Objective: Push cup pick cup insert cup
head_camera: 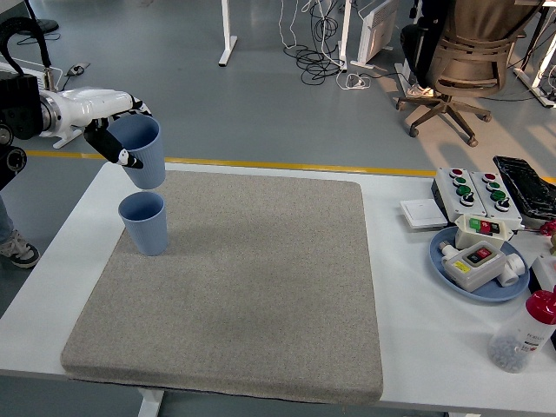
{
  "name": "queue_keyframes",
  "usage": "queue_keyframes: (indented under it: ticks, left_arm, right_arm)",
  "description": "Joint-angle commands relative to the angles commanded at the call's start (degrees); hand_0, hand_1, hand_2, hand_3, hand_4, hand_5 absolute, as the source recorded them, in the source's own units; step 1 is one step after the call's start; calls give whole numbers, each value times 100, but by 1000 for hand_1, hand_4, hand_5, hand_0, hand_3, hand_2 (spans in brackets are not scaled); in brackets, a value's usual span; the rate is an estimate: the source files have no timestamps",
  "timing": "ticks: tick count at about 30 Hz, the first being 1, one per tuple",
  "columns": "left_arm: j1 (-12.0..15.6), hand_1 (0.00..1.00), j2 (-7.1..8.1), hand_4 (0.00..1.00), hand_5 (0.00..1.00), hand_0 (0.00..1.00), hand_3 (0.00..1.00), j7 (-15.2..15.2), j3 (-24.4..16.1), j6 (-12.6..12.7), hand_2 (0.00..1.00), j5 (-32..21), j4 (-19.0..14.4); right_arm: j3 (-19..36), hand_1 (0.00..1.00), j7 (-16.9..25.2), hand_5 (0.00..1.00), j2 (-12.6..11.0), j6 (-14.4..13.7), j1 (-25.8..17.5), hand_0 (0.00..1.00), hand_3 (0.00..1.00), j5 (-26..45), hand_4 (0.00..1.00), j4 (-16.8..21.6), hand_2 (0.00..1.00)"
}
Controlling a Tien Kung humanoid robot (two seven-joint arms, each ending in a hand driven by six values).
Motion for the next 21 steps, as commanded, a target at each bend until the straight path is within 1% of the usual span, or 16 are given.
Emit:
queue_keyframes:
  ticks: [3, 8, 15, 20, 21]
  left_arm:
    - [19, 546, -50, 628, 166, 460, 571, -14, 43, 8, 565, -29, 150]
    - [78, 546, -73, 628, 166, 460, 571, -25, 148, -7, 565, -61, 214]
    - [121, 549, -120, 615, 145, 463, 578, -69, 307, 34, 566, -183, 277]
    - [150, 549, -181, 615, 145, 463, 578, -135, 417, 108, 566, -293, 426]
    - [161, 555, -191, 611, 126, 455, 587, -146, 439, 124, 574, -304, 469]
  right_arm:
    - [-1, 602, 4, 449, 4, 0, -10, 666, 564, 8, 102, -1, 615]
    - [2, 602, 6, 449, 7, 7, -17, 666, 564, 1, 102, -1, 615]
    - [42, 603, -6, 449, 9, 21, -29, 667, 564, -68, 101, 0, 615]
    - [86, 603, -27, 449, 14, 30, -43, 667, 564, -141, 101, 4, 615]
    - [90, 603, -30, 449, 15, 31, -45, 667, 564, -153, 101, 4, 616]
